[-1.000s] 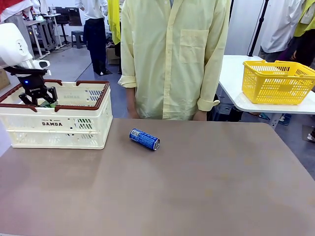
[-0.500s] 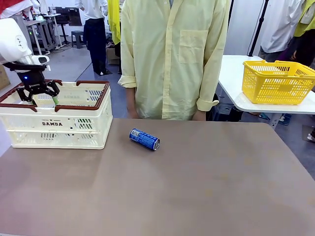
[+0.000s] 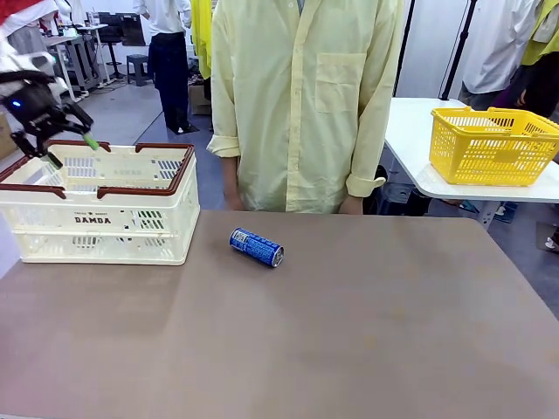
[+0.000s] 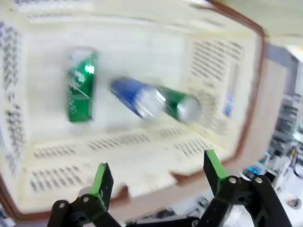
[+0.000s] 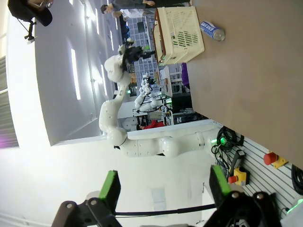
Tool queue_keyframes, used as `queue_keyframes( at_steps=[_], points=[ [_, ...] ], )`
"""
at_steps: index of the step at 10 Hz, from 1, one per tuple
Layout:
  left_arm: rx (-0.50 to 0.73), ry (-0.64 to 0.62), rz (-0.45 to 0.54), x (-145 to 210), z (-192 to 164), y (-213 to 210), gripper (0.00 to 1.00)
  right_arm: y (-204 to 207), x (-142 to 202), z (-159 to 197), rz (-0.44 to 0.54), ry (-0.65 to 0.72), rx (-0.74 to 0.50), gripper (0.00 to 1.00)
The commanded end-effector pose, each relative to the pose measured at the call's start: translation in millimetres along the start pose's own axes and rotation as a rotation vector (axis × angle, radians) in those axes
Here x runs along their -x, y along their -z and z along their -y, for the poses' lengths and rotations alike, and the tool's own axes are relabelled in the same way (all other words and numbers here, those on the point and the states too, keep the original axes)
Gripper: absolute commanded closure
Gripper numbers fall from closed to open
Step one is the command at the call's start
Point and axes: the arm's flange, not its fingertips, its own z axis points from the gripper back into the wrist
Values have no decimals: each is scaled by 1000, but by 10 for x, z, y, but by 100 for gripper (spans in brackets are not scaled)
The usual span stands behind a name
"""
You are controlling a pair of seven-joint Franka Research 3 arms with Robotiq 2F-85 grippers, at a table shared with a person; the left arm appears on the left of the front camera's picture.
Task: Place the drinks into the Shopping basket.
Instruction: Pick up one drink and place it into the Shopping basket.
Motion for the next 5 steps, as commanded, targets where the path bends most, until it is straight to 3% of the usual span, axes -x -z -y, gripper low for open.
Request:
queue_keyframes(
  at_steps=[1,2,4,5],
  points=[
    [253,48,-35,558,-360,-341,0,8,27,-31,-5,8,2,0],
    [399,103,-71,753,-610,-446,0,8,27,-31,-5,8,2,0],
    [698,183,-101,1099,-1252,-266,0,8,27,-31,-5,8,2,0],
    [772,190,-131,1124,-1483,-126,0,8,27,-31,-5,8,2,0]
  ],
)
